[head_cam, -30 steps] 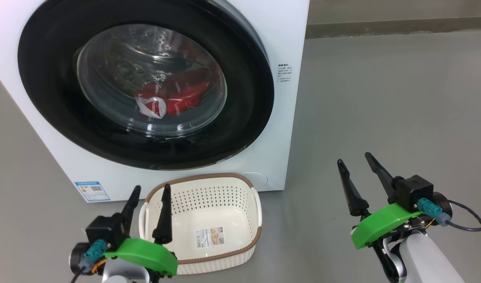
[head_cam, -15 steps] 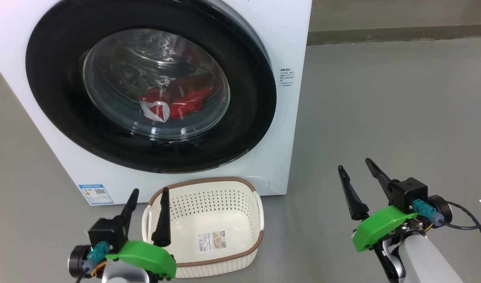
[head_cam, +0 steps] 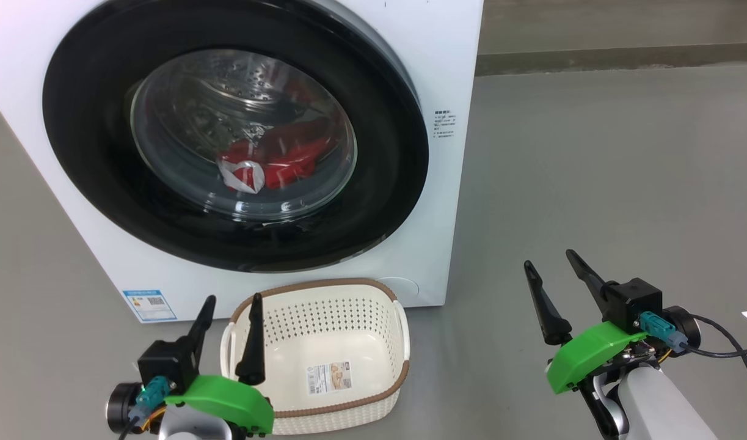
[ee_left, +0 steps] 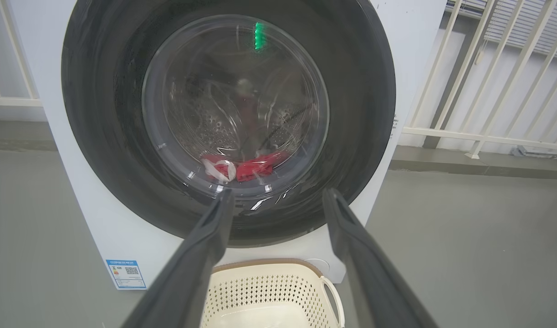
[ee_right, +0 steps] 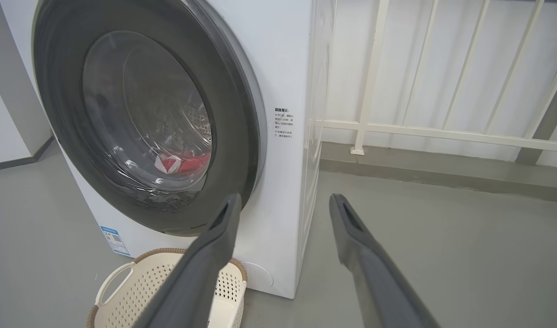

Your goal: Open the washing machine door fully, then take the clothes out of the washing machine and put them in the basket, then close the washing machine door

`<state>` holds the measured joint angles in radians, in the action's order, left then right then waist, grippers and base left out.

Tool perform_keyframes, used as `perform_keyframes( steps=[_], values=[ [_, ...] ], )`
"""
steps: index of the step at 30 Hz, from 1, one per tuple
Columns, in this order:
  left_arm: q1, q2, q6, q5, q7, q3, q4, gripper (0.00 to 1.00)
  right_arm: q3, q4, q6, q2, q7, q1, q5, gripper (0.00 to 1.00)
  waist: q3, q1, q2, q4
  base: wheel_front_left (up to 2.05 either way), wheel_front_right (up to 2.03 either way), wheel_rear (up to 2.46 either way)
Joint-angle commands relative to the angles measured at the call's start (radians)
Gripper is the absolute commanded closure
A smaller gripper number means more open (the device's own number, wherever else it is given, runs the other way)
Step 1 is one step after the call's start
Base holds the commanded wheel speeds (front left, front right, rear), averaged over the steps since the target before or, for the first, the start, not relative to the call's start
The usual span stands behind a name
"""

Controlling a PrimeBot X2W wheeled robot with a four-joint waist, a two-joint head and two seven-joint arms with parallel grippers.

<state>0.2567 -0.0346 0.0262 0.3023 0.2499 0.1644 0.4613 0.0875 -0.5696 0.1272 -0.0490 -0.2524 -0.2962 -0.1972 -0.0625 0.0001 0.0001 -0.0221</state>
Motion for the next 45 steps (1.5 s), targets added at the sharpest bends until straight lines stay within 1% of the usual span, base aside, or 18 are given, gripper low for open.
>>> perform_keyframes(
  steps=[1,8,9,10,11,12,13,16,22,27,33,37,38,39,43,45],
  values=[
    [0.037,-0.016,0.005,0.004,0.012,-0.032,-0.02,0.0,0.024,0.026,0.003,-0.001,-0.009,-0.047,-0.014,0.0,0.002,0.0,-0.0001,0.0,0.0,0.0,0.0],
    [0.038,-0.017,0.004,0.003,0.012,-0.027,-0.032,0.0,0.017,0.041,0.003,-0.001,-0.009,-0.052,-0.018,0.0,0.022,0.0,-0.0001,0.006,0.0,0.0,0.0],
    [0.039,-0.017,0.004,0.003,0.012,-0.026,-0.035,0.0,0.016,0.043,0.003,-0.001,-0.009,-0.054,-0.025,0.12,0.027,0.0,-0.0001,0.008,0.0,0.0,0.0],
    [0.04,-0.017,0.004,0.003,0.012,-0.025,-0.039,0.0,0.015,0.045,0.003,-0.001,-0.009,-0.057,-0.036,0.48,0.032,0.0,-0.0001,0.009,0.0,0.0,0.0],
    [0.041,-0.017,0.003,0.003,0.012,-0.023,-0.044,0.0,0.014,0.048,0.003,-0.001,-0.009,-0.06,-0.047,0.65,0.036,0.0,-0.0001,0.011,0.0,0.0,0.0],
    [0.042,-0.017,0.002,0.004,0.012,-0.022,-0.048,0.0,0.012,0.051,0.003,-0.001,-0.009,-0.064,-0.057,0.84,0.042,0.0,-0.0001,0.014,0.0,0.0,0.0],
    [0.043,-0.017,-0.001,0.012,0.012,-0.022,-0.053,0.0,0.01,0.055,0.003,-0.001,-0.009,-0.068,-0.072,1.0,0.047,0.0,-0.0001,0.016,0.0,0.0,0.0],
    [0.046,-0.017,-0.004,0.021,0.012,-0.019,-0.065,0.0,0.005,0.06,0.003,-0.001,-0.009,-0.081,-0.132,1.0,0.062,0.0,-0.0001,0.022,0.0,0.0,0.0],
    [0.06,-0.016,-0.002,0.021,0.012,-0.011,-0.114,0.0,0.017,0.063,0.003,-0.001,-0.009,-0.127,-0.291,1.0,0.119,0.0,-0.0001,0.034,0.0,0.0,0.0],
    [0.079,-0.016,0.002,0.015,0.012,0.001,-0.162,0.0,0.029,0.057,0.003,-0.001,-0.009,-0.187,-0.417,1.0,0.176,0.0,-0.0001,0.046,0.0,0.0,0.0],
    [0.099,-0.016,0.003,0.01,0.012,0.016,-0.213,0.0,0.019,0.042,0.003,-0.001,-0.004,-0.27,-0.566,1.0,0.234,0.0,-0.0001,0.066,0.0,0.0,0.0],
    [0.11,-0.018,0.002,0.007,0.012,0.019,-0.236,0.0,0.0,0.038,0.003,-0.001,0.03,-0.326,-0.658,1.0,0.265,0.0,-0.0001,0.082,0.0,0.0,0.0],
    [0.11,-0.018,0.002,0.007,0.012,0.019,-0.236,0.0,0.0,0.038,0.003,-0.001,0.03,-0.326,-0.658,1.0,0.265,0.0,-0.0001,0.082,0.0,0.0,0.0],
    [0.113,-0.018,0.001,0.007,0.012,0.02,-0.24,0.0,-0.006,0.039,0.003,-0.001,0.042,-0.339,-0.683,1.0,0.272,0.0,-0.0001,0.086,0.0,0.0,0.0],
    [0.122,-0.018,0.001,0.005,0.012,0.024,-0.261,0.0,-0.032,0.047,0.003,-0.001,0.109,-0.386,-0.785,1.0,0.306,0.0,-0.0001,0.102,0.0,0.0,0.0],
    [0.125,-0.018,0.0,0.005,0.012,0.028,-0.269,0.0,-0.046,0.053,0.003,-0.001,0.154,-0.406,-0.86,1.0,0.323,0.0,-0.0001,0.109,0.0,0.0,0.0]
  ],
)
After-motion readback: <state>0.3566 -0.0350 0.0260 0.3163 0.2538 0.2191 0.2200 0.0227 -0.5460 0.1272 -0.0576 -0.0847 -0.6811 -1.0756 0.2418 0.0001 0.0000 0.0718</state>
